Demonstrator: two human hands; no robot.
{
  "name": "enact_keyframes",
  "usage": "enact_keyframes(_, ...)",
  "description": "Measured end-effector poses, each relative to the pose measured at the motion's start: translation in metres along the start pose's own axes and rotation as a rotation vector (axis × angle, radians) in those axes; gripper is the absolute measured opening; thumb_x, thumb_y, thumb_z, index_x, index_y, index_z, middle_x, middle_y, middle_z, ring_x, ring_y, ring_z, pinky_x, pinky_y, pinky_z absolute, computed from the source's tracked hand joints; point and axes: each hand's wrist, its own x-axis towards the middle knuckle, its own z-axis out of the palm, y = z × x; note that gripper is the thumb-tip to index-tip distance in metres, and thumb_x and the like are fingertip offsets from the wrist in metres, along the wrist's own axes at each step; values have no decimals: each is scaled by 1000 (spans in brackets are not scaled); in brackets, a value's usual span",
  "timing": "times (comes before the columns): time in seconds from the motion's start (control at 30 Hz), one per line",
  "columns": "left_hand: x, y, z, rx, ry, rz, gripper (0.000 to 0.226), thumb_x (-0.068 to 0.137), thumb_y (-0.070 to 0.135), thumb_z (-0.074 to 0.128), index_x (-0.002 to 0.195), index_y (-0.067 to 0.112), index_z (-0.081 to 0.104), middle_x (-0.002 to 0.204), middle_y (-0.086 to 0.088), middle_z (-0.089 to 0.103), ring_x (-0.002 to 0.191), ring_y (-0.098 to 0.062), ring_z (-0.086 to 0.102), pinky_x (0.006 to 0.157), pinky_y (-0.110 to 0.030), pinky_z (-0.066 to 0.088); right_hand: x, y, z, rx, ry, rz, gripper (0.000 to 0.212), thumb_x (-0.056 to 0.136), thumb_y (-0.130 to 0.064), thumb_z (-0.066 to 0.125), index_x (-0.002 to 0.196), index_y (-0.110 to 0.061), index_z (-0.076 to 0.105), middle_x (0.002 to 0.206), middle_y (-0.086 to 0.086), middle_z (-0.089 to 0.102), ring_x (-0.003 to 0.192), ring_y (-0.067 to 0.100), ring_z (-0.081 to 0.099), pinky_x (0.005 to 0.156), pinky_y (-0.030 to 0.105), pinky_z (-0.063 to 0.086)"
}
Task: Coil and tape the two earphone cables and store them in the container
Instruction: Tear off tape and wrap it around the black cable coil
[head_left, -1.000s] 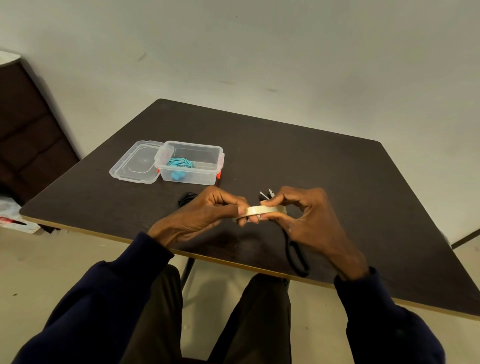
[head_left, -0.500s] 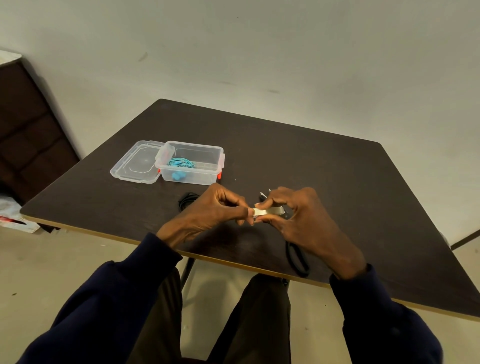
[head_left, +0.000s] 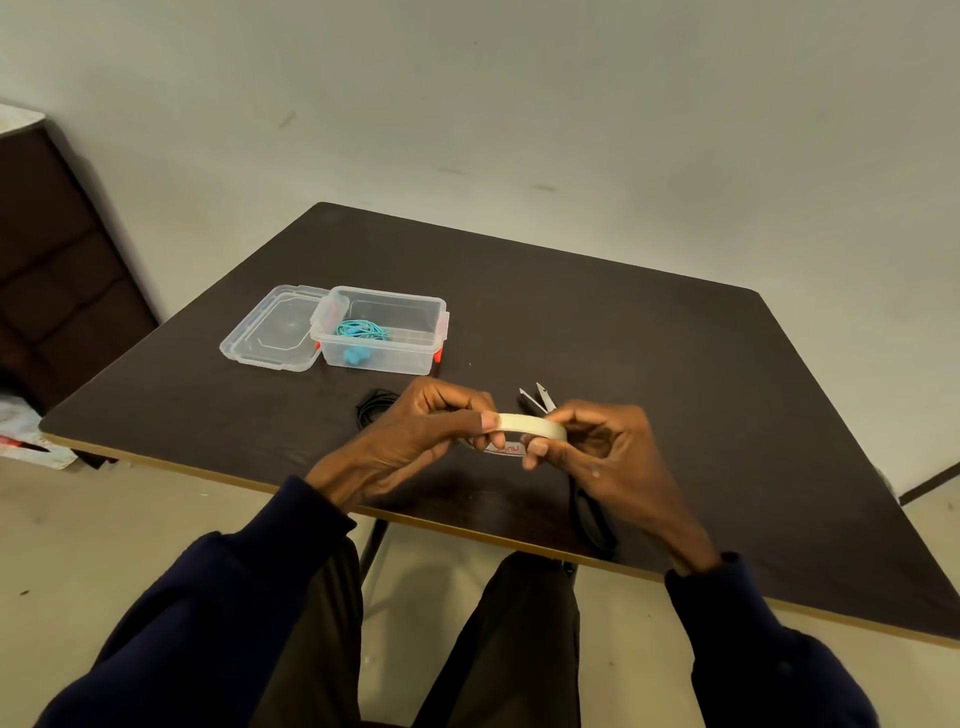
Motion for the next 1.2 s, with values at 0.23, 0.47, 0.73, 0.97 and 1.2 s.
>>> enact_keyframes(0.23,2,2,-7,57,9,-49,28,77,24,72,83,-4,75,78,-11,72,76,-16,68,75,-23,55,7,2,-3,-159,-5,-61,24,85,-26,75,103,-9,78,91,-3,77,85,15,73,75,25,55)
enact_keyframes(0.47,3,5,-10,131,-18,-56,27,79,26,73,85,-1,77,82,-15,72,75,-19,67,72,-25,55,13,2,-4,-265,-49,-156,23,88,-19,74,108,-8,78,90,-2,75,77,14,70,67,23,52)
enact_keyframes(0.73,6,6,-6,220,-1,-39,34,84,20,76,87,-13,72,81,-17,72,76,-17,67,78,-25,54,18,-5,-6,-449,-87,-214,18,89,-14,74,107,-15,78,84,-3,73,70,9,64,60,22,49)
enact_keyframes(0.97,8,8,0,273,22,-47,26,86,21,73,84,-5,76,80,-17,72,76,-21,64,85,-31,54,21,-13,-4,-553,-144,-204,14,92,-14,68,100,-19,78,76,-3,70,64,10,60,58,30,48)
enact_keyframes(1.2,9,8,5,314,37,-47,29,86,24,70,81,-4,75,73,-4,72,76,-15,66,84,-30,54,25,-15,0,-631,-172,-218,12,91,-10,70,94,-17,79,74,-2,71,61,10,60,57,28,47)
